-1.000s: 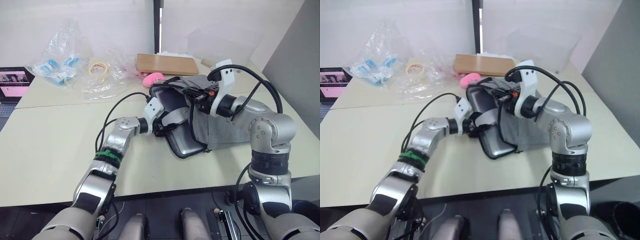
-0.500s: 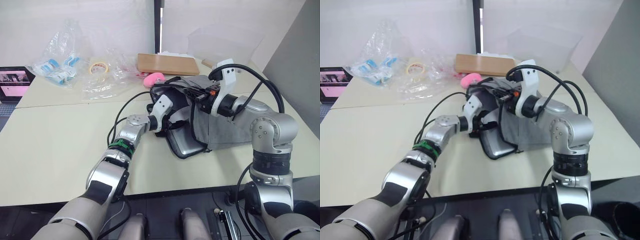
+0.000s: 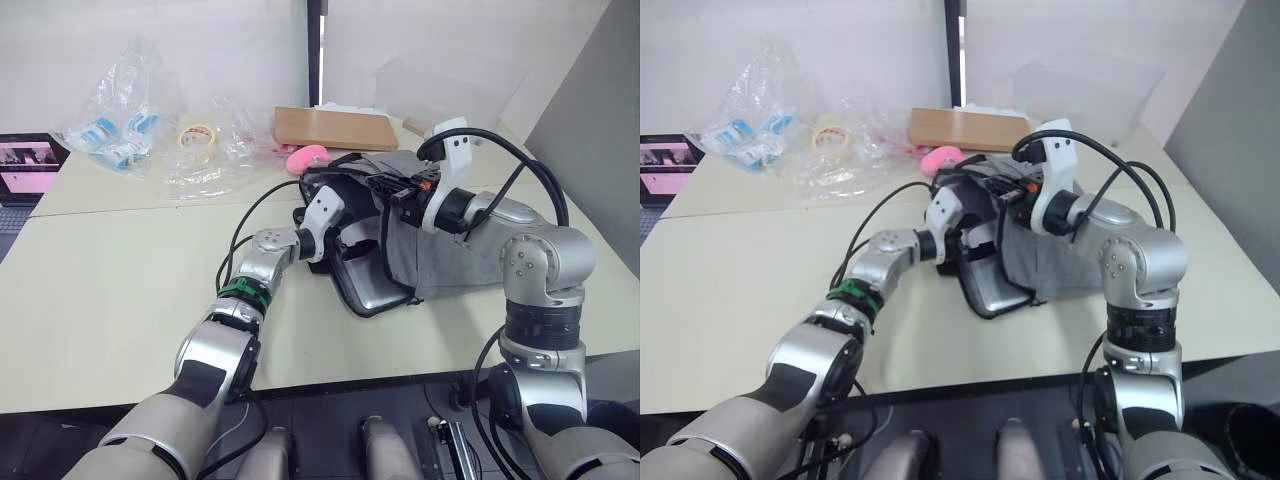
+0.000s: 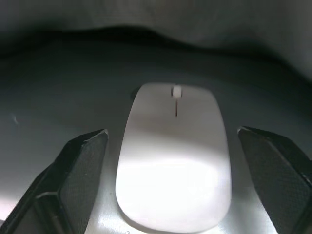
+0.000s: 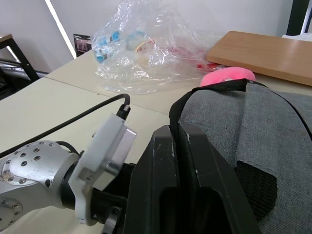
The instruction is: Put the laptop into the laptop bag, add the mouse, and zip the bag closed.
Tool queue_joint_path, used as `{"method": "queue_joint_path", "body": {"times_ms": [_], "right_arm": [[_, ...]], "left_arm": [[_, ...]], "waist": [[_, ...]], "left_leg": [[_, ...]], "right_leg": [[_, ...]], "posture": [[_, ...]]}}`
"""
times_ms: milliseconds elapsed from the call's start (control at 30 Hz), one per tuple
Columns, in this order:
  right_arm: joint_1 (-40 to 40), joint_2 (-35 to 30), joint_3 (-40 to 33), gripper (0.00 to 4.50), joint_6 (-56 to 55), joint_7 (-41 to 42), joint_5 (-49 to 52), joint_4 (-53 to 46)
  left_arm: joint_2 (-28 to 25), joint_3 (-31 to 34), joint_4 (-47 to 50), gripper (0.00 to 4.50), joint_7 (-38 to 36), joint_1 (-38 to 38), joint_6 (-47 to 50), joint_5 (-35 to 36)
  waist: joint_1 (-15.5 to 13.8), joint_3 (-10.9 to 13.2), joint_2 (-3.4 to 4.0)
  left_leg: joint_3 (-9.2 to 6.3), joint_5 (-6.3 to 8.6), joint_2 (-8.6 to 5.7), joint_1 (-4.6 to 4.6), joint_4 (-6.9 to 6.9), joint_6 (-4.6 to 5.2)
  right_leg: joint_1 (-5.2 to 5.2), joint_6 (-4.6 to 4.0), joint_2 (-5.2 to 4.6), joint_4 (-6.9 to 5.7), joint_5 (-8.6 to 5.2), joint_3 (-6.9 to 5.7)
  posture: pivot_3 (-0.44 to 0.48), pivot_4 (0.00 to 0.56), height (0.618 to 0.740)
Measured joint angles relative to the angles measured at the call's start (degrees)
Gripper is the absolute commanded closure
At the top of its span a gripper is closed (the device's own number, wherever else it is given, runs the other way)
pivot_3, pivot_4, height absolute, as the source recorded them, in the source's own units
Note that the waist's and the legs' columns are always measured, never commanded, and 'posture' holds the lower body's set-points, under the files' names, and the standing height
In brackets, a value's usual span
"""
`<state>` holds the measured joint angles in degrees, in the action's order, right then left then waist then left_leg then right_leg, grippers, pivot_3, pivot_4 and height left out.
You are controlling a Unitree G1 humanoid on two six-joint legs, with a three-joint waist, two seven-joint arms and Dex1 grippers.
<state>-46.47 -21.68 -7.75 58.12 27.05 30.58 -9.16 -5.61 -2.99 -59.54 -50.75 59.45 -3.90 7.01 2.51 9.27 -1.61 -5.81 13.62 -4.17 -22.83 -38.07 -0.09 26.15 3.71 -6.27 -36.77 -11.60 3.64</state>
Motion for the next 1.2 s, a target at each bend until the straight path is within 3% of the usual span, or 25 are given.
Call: {"method": "queue_joint_path", "body": {"times_ms": [167, 300, 500, 767, 1200], "right_arm": [[0.02, 0.02, 0.29, 4.50, -0.69, 0.30, 0.00, 0.52], [0.43, 0.18, 0.85, 4.50, -1.43, 0.49, -0.02, 0.64], [3.12, -0.07, 3.31, 4.50, -2.84, 1.60, -0.05, -0.49], [7.09, -1.88, 11.11, 4.50, -6.13, 4.84, -2.87, -2.52], [11.80, -2.83, 23.18, 4.50, -20.35, 8.43, -15.86, 1.78]], "left_arm": [[-1.96, 2.15, 9.32, 0.03, -3.51, -4.42, 2.23, 2.88], [-5.50, 3.90, 21.40, 0.03, -5.75, -10.64, 10.06, 7.32], [-16.64, 10.13, 39.76, 0.03, -4.89, -19.53, 23.96, 14.36], [-28.10, 19.51, 54.29, 0.03, 0.72, -33.53, 33.58, 18.21], [-31.92, 28.28, 65.28, 0.03, 8.07, -45.25, 39.25, 23.86]], "waist": [[0.08, 0.00, 0.00], [0.25, 0.00, 0.01], [0.28, -0.01, 0.02], [0.24, -0.01, 0.03], [0.01, -0.01, 0.03]], "left_leg": [[-0.11, 0.00, 0.01, 0.01, -0.01, 0.00], [-0.26, 0.01, 0.03, 0.02, -0.01, 0.01], [-0.41, 0.02, 0.09, 0.04, -0.01, 0.02], [-0.42, 0.03, 0.11, 0.07, 0.02, 0.03], [-0.32, 0.04, 0.12, 0.20, 0.02, 0.02]], "right_leg": [[0.00, 0.00, 0.00, -0.03, 0.00, 0.00], [0.02, 0.00, 0.00, -0.09, 0.00, 0.01], [0.04, 0.00, 0.01, -0.10, 0.00, 0.02], [0.05, -0.01, 0.04, 0.00, 0.00, 0.02], [0.00, -0.04, -0.05, 0.12, 0.02, 0.05]], "posture": [[0.000, 0.150, 0.740], [0.000, 0.150, 0.740], [0.000, 0.150, 0.740], [0.000, 0.150, 0.740], [0.000, 0.150, 0.740]]}}
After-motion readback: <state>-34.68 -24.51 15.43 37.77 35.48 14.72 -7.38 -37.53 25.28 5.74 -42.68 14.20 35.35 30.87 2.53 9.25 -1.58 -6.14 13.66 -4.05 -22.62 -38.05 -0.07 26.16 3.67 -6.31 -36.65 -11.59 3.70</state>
